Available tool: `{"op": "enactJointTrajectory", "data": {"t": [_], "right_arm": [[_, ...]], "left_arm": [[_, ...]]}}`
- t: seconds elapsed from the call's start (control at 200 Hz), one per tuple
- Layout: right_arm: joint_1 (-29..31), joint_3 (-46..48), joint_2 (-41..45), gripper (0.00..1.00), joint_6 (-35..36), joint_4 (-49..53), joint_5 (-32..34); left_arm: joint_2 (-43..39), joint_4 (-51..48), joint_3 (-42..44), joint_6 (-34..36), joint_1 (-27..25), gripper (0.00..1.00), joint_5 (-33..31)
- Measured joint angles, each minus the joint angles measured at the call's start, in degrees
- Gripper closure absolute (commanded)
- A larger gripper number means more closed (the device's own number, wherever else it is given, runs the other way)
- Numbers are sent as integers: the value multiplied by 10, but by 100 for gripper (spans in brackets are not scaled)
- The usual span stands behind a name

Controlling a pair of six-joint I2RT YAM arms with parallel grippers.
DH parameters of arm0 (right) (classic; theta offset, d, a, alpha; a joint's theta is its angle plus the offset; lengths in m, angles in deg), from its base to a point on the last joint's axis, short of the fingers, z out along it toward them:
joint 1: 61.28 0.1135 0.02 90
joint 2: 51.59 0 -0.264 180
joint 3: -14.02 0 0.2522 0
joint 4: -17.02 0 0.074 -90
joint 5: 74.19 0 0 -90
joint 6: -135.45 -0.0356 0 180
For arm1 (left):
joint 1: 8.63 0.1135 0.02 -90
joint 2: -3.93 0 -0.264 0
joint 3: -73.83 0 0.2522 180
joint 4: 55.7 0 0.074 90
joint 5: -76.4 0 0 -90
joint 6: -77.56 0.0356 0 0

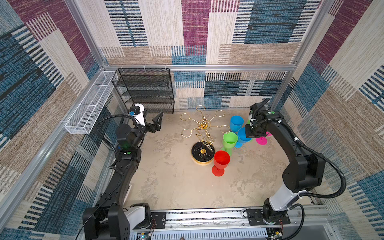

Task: Take the wine glass off the wine glass rack
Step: 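Set the blue glass foot on the table with the right gripper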

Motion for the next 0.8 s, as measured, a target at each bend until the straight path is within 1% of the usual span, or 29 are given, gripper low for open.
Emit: {"op": "enactJointTrajectory", "data": {"t": [0.801], "right_arm": [[-4,-119,-125,100,31,0,-19]], "left_arm": [[-1,0,2,1,8,11,0]]}}
